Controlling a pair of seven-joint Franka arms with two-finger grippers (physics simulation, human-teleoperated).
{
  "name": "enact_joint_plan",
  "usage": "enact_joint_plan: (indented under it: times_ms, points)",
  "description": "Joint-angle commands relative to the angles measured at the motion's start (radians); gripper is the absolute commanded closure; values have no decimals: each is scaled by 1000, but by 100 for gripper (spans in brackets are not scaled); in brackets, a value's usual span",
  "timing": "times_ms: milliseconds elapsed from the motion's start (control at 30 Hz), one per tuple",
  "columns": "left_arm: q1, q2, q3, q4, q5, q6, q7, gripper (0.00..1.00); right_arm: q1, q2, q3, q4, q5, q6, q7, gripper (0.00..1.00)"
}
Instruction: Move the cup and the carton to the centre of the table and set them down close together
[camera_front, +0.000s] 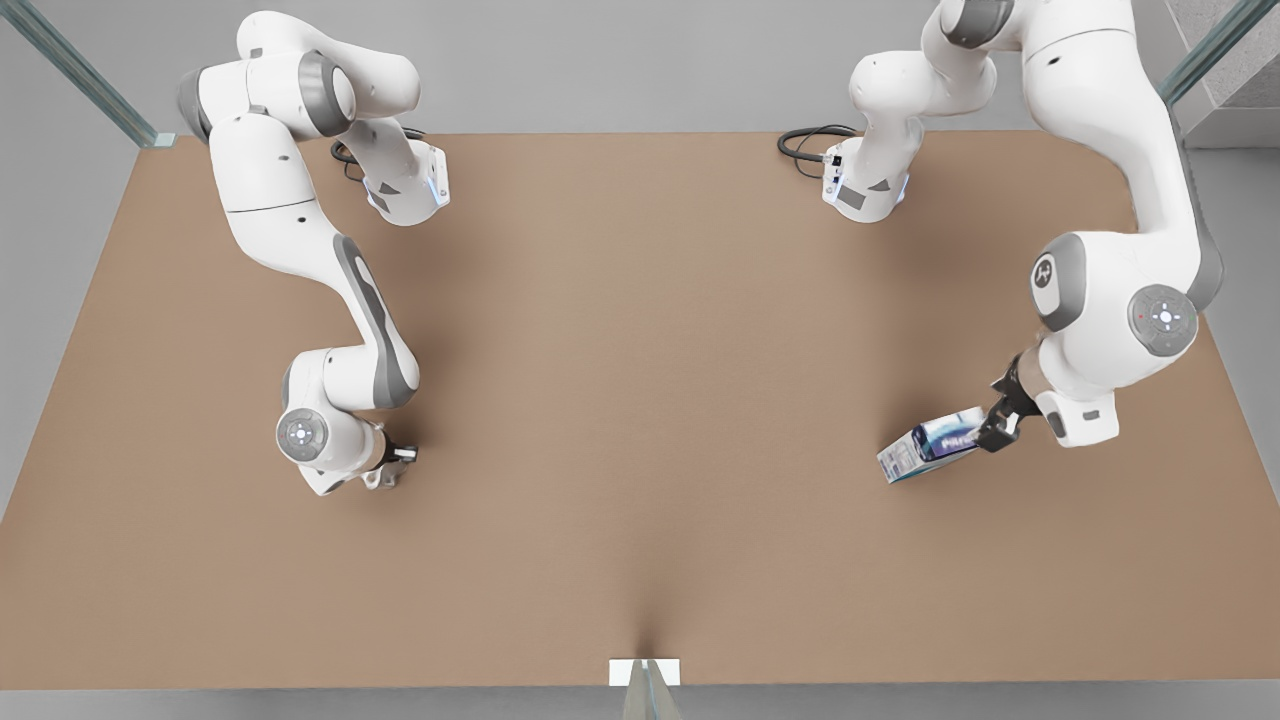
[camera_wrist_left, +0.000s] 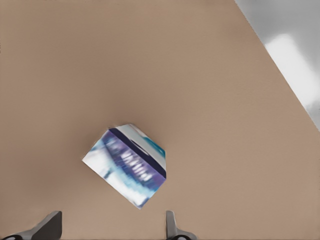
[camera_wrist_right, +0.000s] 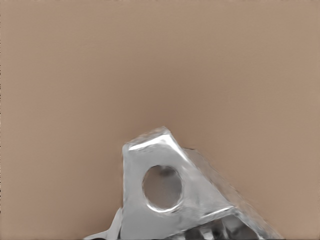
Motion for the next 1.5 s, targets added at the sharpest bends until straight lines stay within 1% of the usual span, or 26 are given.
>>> enact_joint_plan:
  times_ms: [0, 67, 100, 133, 233, 300, 400, 533, 633, 700, 767, 800, 867, 933, 1000, 1067, 1233, 1333, 1467]
  points:
    - [-5, 2, 0, -1, 0, 12, -29, 0, 0, -1, 1, 2, 11, -1, -6, 79]
    - [-5, 8, 0, -32, -2, 52, -119, 0, -2, -8, 2, 14, 9, -9, 7, 79]
    - [-5, 7, 0, -49, -5, 55, -133, 0, -2, -9, 5, 69, 9, -65, 23, 79]
    - [-5, 4, 0, -67, -17, 37, -165, 0, 0, -15, 12, 100, 8, -82, 46, 79]
    - [-5, 10, 0, -79, -19, 57, -253, 0, 1, -9, 42, 166, 6, -90, 147, 79]
    - [-5, 11, 0, -98, -20, 91, -294, 0, 32, 20, 56, 221, 6, -90, 239, 79]
    - [-5, 19, 0, -99, -20, 114, -348, 0, 118, 152, 62, 420, 13, -104, 469, 79]
    - [-5, 18, 0, -148, -31, 166, -396, 0, 228, 331, 56, 719, 17, -99, 619, 79]
    - [-5, 24, 0, -150, -32, 180, -396, 0, 300, 428, 48, 859, 13, -68, 702, 79]
    - [-5, 31, 0, -150, -32, 189, -396, 0, 346, 482, 44, 919, -15, -33, 759, 79]
    - [-5, 30, 8, -185, -32, 196, -406, 0, 412, 523, -16, 979, -14, -1, 765, 79]
    - [-5, 31, 9, -187, -32, 203, -468, 0, 434, 566, -34, 1040, -12, 13, 767, 79]
    - [-5, 33, 18, -193, -31, 206, -527, 0, 475, 612, -34, 1098, -3, 89, 765, 79]
    - [-5, 34, 18, -199, -29, 207, -527, 0, 511, 617, -27, 1109, -1, 175, 754, 79]
    - [-5, 39, 20, -199, -29, 207, -527, 0, 561, 615, -31, 1108, -7, 175, 751, 79]
    - [-5, 50, 20, -199, -31, 207, -527, 0, 600, 630, -64, 1103, -9, 174, 753, 79]
    - [-5, 59, 20, -199, -31, 238, -526, 0, 615, 621, -62, 1109, -10, -12, 659, 79]
    - [-5, 67, 20, -199, -31, 241, -524, 0, 633, 626, -65, 1108, -35, -47, 646, 79]
    - [-3, 74, 26, -199, -29, 241, -524, 0, 636, 637, -62, 1100, -60, -45, 646, 78]
